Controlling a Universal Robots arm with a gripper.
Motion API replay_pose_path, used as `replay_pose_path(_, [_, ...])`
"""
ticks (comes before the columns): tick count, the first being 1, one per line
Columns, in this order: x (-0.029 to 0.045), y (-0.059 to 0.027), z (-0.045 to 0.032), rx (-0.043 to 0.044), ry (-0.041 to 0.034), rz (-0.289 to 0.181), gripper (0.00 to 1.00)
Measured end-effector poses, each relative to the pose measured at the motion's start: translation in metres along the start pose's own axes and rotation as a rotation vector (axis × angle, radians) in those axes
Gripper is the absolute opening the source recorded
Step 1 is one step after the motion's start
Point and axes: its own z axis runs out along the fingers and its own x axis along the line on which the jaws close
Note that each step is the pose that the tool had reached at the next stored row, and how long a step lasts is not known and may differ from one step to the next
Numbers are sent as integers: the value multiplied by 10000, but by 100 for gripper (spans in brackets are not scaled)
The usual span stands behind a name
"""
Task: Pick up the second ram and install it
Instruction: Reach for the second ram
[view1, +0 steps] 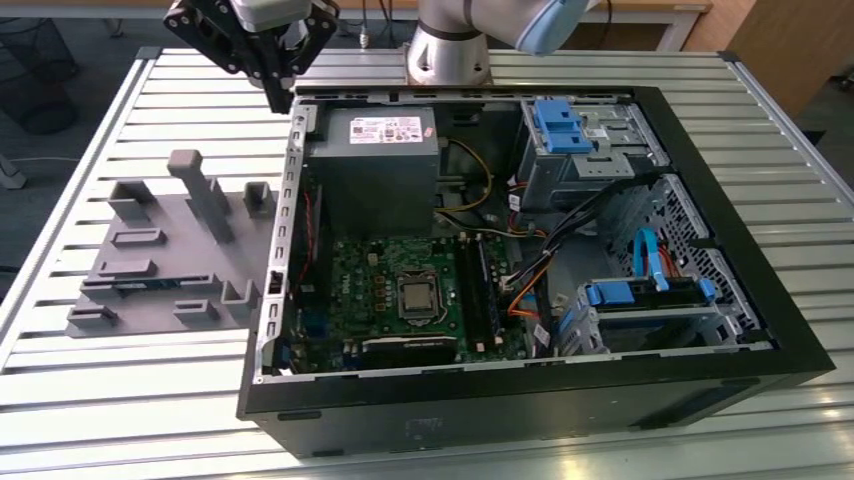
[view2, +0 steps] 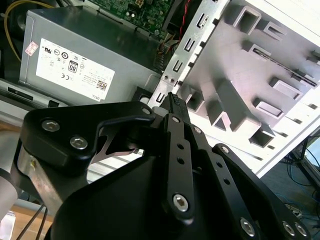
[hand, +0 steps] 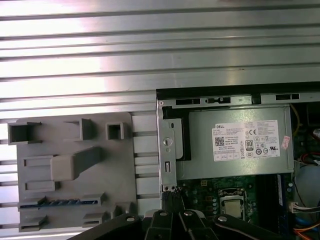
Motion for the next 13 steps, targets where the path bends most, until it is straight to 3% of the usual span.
replay_pose_path(13, [55,-4,0,0,-1,0,11])
